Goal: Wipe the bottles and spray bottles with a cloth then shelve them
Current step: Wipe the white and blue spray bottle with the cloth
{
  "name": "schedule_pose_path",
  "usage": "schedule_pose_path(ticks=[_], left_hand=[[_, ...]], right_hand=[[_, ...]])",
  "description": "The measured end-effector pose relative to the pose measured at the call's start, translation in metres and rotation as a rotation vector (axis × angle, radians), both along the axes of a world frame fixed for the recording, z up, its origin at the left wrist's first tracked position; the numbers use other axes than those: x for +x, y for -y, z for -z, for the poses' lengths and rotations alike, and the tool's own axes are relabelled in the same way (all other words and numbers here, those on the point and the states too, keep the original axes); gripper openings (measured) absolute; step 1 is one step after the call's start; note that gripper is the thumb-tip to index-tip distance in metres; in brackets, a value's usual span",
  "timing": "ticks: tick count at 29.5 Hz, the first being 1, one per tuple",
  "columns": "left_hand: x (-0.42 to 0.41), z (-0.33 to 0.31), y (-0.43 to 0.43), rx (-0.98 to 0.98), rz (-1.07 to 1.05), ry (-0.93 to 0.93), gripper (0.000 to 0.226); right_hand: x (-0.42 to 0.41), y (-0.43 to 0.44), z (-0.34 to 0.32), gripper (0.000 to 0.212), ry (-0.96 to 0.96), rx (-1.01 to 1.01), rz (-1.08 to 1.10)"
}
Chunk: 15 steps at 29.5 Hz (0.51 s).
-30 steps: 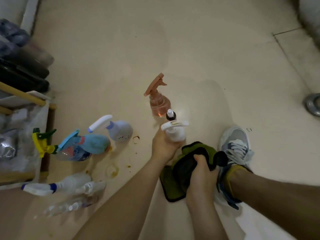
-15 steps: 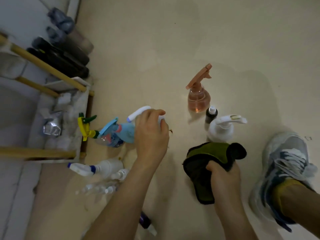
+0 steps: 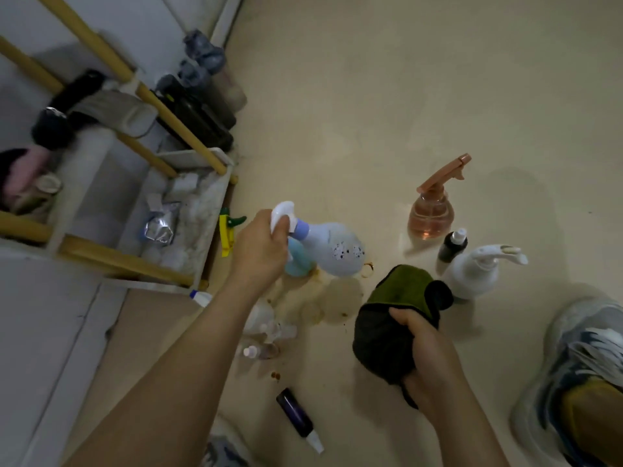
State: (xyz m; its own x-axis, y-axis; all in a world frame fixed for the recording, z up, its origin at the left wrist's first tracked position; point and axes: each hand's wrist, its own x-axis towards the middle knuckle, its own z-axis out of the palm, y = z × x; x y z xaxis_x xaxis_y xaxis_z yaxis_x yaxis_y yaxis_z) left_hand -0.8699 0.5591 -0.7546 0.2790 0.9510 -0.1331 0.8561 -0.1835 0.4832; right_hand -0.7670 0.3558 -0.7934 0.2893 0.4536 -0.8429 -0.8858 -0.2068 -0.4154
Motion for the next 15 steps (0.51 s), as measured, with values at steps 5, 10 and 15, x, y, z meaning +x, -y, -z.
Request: schedule_pose_path(ticks=[5,10,15], left_hand=[[-0.048,-0.083,0.036,-0.235,-0.141,0.523,0.023],[-0.093,-0.133,0.093,-0.551,-0.142,0.835,0.03],[-0.132,-0.172,0.129,-0.81,0.18,0.618,0.065]], right_hand=[[0.004,-0.005,-0.057,0.025,-0.311,0.423,0.08],[-0.005,-0.008,-0.112,0.051,0.03,0.561,-0.021],[-0.022,0.005,-0.151,0.031,0.202,0.65,-0.089]])
